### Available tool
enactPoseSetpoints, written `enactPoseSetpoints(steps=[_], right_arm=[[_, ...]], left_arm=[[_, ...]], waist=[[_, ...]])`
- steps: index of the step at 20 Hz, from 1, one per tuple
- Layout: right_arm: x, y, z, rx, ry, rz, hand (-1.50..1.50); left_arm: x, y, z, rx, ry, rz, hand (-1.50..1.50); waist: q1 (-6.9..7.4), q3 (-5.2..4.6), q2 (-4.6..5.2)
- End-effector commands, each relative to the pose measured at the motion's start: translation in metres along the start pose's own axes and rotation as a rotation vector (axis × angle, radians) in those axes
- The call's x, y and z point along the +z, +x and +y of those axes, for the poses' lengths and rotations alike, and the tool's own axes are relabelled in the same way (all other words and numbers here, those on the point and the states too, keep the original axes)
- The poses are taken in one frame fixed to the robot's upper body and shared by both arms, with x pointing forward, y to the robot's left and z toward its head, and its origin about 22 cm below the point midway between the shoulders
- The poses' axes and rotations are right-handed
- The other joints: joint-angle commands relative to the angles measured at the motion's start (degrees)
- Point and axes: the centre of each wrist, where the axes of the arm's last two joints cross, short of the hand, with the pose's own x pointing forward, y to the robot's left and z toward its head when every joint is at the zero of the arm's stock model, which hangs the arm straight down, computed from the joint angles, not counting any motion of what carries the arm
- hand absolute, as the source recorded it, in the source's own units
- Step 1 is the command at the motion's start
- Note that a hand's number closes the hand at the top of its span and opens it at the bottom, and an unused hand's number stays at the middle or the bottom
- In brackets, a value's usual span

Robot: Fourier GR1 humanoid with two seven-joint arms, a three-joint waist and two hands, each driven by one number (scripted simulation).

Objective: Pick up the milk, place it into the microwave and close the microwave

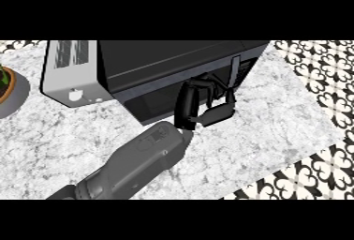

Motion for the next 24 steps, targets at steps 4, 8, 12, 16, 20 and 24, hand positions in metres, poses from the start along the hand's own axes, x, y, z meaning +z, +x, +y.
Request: enactPoseSetpoints(steps=[4,8,12,16,20,24], right_arm=[[-0.003,0.007,-0.002,-0.020,0.034,-0.004,-1.50],[0.000,0.006,-0.004,-0.036,0.033,0.014,-1.50],[-0.006,0.013,-0.006,-0.021,0.047,0.007,-1.50],[-0.006,0.015,-0.009,-0.025,0.056,0.011,-1.50],[-0.011,0.017,-0.008,-0.049,0.090,-0.016,-1.50],[-0.013,0.017,-0.005,-0.083,0.135,-0.012,-1.50]], left_arm=[[-0.020,-0.002,0.010,-0.010,0.044,0.035,1.50],[-0.018,-0.004,0.010,-0.019,0.047,0.017,1.50],[-0.017,-0.006,0.011,-0.017,0.045,0.021,1.50],[-0.022,-0.002,0.008,-0.010,0.042,0.008,1.50],[-0.017,-0.010,0.008,-0.085,-0.009,0.026,1.50],[-0.014,-0.019,0.016,-0.155,0.030,0.062,1.50]], waist=[[-0.47,-0.10,0.65],[-0.66,-0.04,1.06],[-0.11,-0.11,0.60],[-0.20,0.01,1.00],[-0.60,0.26,0.83],[-0.30,0.28,0.63]])
